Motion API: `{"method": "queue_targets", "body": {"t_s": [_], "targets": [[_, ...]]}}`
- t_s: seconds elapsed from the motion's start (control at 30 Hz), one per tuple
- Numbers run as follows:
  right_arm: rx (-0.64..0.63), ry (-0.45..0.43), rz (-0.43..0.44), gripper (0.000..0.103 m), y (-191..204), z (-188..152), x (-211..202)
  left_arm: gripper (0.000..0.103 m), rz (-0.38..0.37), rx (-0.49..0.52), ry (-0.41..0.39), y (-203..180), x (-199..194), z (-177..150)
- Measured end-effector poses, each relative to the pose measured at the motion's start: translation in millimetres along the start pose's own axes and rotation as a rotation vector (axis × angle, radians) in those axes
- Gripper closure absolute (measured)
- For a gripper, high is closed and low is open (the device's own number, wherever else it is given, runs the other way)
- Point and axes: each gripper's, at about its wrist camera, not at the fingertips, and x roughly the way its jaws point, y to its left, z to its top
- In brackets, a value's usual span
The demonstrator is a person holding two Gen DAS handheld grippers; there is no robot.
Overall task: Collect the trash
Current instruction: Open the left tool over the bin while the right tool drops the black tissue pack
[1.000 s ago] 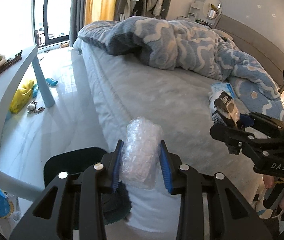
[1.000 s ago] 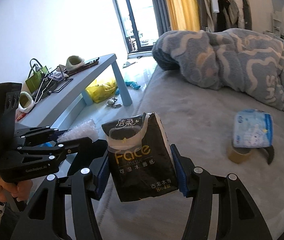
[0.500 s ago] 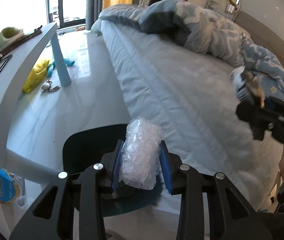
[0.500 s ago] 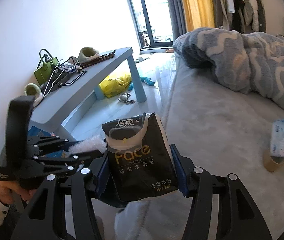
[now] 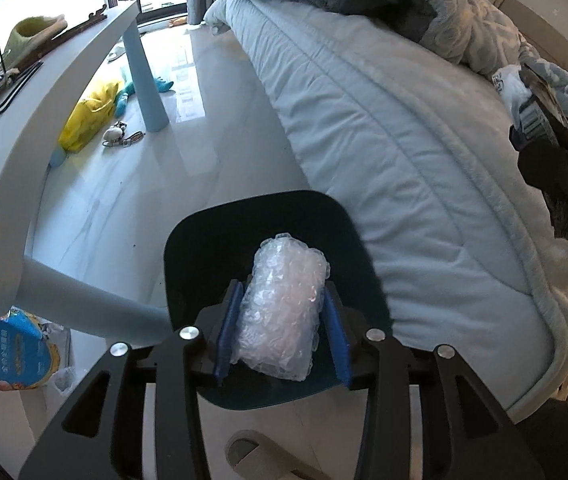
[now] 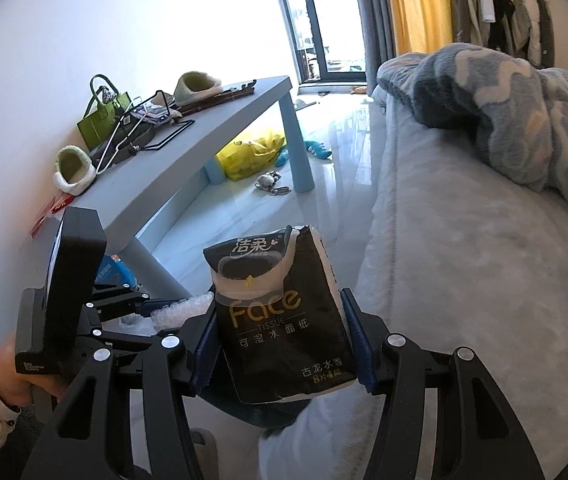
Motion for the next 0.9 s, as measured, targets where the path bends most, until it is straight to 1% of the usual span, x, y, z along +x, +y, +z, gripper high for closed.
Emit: {"method": "queue_targets", "body": {"t_s": [0.03,0.17,0.3,0.37,0.53,0.7,0.8,0.9], "targets": [[-0.002,0.004,0.004,0.047,3,1,4,0.058,-0.001,-0.005,0.001,4,0,-2],[-0.014,0.028,0.014,0.047,14,-1,17,0.036,0.014,-0.027,-0.016,16,-3,-4],[-0.027,0.068,0.024,0.047,25,-7,33,0.033,-0.003,-0.048,-0.058,26,-14,-2],[-0.034,0.081,0.023,0.047,28,-8,39,0.03,-0.01,-0.06,-0.095,29,-24,0],[-0.033,0.122,0.016,0.047,33,-14,56,0.03,-0.031,-0.082,-0.166,35,-44,5],[-0.043,0.169,0.002,0.047,37,-19,73,0.031,-0.043,-0.091,-0.203,38,-57,8],[-0.051,0.187,0.002,0.047,42,-24,80,0.033,-0.059,-0.099,-0.224,39,-63,10],[-0.057,0.21,0.002,0.047,47,-28,90,0.038,-0.062,-0.099,-0.246,40,-71,10]]}}
